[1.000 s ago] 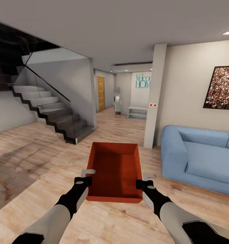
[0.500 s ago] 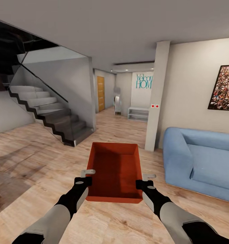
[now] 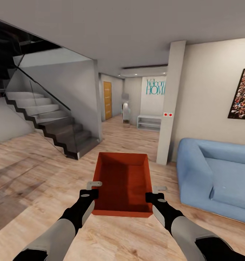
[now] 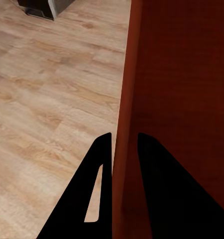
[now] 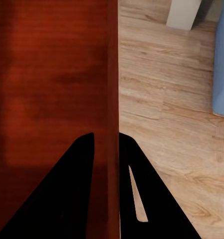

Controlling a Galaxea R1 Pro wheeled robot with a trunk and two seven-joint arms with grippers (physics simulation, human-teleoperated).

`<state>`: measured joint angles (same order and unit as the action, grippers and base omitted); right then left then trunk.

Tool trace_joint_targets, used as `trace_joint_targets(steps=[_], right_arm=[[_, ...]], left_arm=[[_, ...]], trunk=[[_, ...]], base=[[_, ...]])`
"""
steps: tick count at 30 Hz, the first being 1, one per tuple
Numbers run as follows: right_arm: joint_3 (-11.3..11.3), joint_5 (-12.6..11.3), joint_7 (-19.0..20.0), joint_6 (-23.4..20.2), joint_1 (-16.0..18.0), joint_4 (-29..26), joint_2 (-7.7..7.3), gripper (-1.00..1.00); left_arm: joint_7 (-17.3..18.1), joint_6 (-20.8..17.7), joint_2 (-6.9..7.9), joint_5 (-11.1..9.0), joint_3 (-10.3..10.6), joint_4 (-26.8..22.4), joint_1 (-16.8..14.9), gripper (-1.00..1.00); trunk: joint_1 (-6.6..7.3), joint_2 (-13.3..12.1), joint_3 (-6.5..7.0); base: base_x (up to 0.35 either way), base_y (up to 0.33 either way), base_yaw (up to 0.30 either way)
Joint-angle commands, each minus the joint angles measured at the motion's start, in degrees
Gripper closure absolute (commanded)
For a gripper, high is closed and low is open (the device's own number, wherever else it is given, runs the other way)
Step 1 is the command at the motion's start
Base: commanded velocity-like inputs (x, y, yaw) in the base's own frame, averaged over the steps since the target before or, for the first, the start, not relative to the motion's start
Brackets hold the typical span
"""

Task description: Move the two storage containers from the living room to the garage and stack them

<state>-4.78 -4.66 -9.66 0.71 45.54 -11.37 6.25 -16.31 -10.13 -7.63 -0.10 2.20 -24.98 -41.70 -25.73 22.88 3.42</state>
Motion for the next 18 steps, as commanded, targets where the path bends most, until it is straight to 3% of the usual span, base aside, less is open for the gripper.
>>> trace_joint_targets(steps=[1,18], right_arm=[[0.3,0.61,-0.64,0.17,0.07,-0.23,-0.98,1.0],[0.3,0.61,-0.68,0.17,0.07,-0.23,-0.98,1.0]], left_arm=[[-0.66,-0.59,0.69,0.1,0.44,0.1,0.04,1.0],[-0.66,-0.59,0.69,0.1,0.44,0.1,0.04,1.0]], trunk=[[-0.05,0.04,-0.02],[-0.05,0.04,-0.02]], base=[[0.324,0.0,0.0],[0.324,0.0,0.0]])
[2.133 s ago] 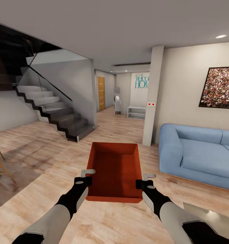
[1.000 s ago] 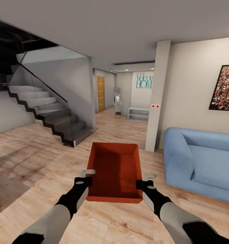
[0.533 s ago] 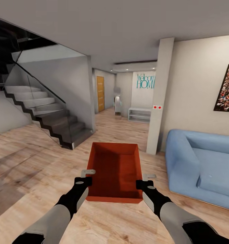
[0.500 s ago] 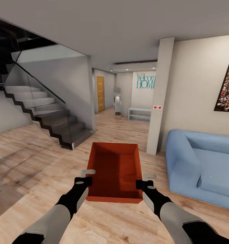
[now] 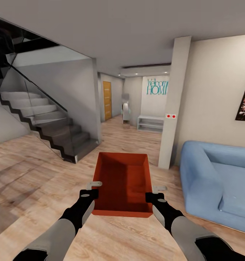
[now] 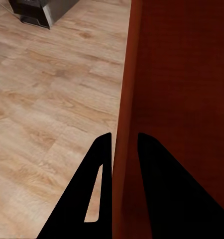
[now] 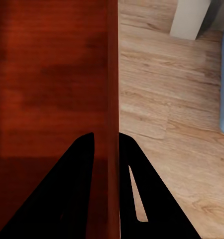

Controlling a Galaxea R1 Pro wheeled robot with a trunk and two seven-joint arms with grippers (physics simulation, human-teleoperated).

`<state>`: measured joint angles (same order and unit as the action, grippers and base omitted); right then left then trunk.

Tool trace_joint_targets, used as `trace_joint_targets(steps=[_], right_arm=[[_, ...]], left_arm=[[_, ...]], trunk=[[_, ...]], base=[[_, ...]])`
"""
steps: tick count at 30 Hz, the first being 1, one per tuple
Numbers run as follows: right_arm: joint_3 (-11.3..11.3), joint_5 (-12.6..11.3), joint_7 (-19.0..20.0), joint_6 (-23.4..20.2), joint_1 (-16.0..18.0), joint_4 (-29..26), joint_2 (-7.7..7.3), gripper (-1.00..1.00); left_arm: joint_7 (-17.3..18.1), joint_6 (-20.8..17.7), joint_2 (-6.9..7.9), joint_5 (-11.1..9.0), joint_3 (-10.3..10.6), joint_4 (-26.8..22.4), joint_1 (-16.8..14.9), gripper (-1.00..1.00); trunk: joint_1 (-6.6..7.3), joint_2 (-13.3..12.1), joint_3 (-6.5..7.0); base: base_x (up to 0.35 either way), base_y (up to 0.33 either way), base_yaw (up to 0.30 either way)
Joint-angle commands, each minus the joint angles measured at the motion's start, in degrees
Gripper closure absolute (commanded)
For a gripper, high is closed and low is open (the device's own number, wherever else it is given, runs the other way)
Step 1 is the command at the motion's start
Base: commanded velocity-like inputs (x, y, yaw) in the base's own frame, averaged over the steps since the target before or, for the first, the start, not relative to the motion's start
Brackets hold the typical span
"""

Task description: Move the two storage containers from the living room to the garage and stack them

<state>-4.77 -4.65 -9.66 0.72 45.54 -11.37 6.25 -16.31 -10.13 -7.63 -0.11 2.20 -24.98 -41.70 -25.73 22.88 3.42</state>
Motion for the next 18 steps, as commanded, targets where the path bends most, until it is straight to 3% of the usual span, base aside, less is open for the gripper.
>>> trace_joint_targets(steps=[1,18], right_arm=[[0.29,0.61,-0.7,0.16,0.07,-0.23,-0.98,1.0],[0.26,0.61,-0.71,0.16,0.07,-0.23,-0.98,1.0]], left_arm=[[-0.66,-0.59,0.69,0.11,0.43,0.1,0.04,1.0],[-0.66,-0.58,0.69,0.11,0.43,0.07,0.04,1.0]], trunk=[[-0.05,0.04,-0.02],[-0.05,0.04,-0.02]], base=[[0.324,0.0,0.0],[0.324,0.0,0.0]])
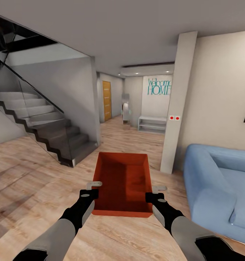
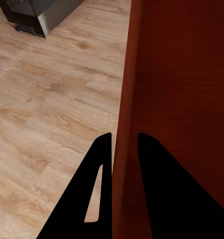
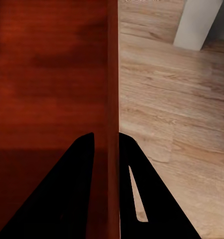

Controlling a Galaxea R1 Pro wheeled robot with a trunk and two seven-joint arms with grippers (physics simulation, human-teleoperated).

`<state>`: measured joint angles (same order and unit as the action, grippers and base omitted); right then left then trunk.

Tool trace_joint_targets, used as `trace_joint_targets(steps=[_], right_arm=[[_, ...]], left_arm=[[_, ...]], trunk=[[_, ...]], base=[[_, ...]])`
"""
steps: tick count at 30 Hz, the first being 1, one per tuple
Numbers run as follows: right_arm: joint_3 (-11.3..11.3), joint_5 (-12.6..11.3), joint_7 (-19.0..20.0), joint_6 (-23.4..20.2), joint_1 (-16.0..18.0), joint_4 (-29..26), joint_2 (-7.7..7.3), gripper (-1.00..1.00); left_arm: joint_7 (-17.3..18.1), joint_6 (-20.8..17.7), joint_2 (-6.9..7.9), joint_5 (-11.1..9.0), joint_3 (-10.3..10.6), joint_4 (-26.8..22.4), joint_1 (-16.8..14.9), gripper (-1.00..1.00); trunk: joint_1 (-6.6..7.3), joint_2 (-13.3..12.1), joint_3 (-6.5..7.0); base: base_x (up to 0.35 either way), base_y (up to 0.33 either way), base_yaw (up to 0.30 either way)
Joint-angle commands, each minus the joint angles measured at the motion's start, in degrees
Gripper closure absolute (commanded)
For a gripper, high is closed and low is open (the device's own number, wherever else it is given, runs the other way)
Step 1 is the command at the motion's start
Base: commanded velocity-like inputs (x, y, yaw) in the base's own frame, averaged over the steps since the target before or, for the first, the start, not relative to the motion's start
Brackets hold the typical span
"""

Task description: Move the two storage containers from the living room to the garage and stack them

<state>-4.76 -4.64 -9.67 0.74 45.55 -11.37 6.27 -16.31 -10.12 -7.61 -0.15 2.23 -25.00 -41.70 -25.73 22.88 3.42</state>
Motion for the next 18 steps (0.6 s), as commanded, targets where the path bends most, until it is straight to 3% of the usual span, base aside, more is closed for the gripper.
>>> trace_joint_targets(steps=[1,18], right_arm=[[0.23,0.59,-0.7,0.13,0.07,-0.23,-1.0,1.0],[0.19,0.68,-0.7,0.13,0.07,-0.14,-0.88,1.0]], left_arm=[[-0.66,-0.59,0.67,0.15,0.41,0.1,0.04,1.0],[-0.66,-0.6,0.67,0.15,0.41,0.07,0.04,1.0]], trunk=[[-0.05,0.04,-0.02],[-0.05,0.04,-0.02]], base=[[0.324,0.0,0.0],[0.324,0.0,0.0]])
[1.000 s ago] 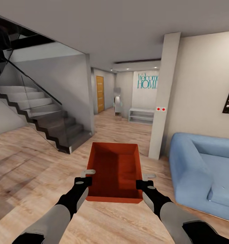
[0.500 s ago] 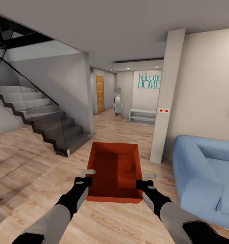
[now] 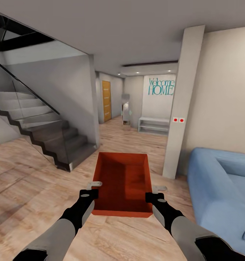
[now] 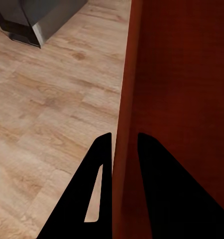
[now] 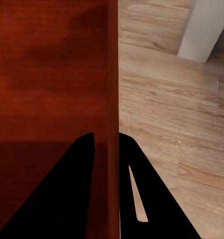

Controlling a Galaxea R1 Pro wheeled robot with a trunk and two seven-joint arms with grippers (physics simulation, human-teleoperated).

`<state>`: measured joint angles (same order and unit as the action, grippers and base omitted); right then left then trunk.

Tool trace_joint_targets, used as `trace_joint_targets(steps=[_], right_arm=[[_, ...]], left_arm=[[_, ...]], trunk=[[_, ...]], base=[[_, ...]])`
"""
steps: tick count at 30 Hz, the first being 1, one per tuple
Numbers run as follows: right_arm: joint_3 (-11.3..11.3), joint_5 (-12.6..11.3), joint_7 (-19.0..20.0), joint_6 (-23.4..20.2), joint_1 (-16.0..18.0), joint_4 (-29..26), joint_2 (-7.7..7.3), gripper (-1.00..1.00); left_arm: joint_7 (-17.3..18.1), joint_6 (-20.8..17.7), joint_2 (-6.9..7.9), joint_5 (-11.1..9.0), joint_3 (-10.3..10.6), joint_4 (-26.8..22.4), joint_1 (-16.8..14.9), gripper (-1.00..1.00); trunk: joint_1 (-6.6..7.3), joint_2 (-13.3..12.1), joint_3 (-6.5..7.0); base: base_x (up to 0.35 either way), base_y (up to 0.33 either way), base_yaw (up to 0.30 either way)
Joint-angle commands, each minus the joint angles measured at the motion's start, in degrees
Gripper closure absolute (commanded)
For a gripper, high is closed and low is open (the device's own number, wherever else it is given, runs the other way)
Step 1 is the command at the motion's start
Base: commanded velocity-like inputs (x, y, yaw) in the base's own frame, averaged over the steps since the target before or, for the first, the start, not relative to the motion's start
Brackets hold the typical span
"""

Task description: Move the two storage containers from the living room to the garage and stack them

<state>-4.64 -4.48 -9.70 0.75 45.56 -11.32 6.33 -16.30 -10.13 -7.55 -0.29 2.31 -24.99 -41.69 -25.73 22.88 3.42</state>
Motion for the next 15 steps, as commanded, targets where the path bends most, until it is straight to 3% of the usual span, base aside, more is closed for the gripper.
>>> trace_joint_targets(steps=[1,15], right_arm=[[0.07,0.53,-0.67,0.13,0.06,-0.2,-0.92,1.0],[0.09,0.53,-0.67,0.22,0.06,-0.2,-0.95,1.0]], left_arm=[[-0.66,-0.59,0.61,0.29,0.33,0.05,0.03,1.0],[-0.66,-0.59,0.61,0.29,0.33,0.03,0.03,1.0]], trunk=[[-0.05,0.04,-0.02],[-0.05,0.04,-0.02]], base=[[0.324,0.0,0.0],[0.324,0.0,0.0]])
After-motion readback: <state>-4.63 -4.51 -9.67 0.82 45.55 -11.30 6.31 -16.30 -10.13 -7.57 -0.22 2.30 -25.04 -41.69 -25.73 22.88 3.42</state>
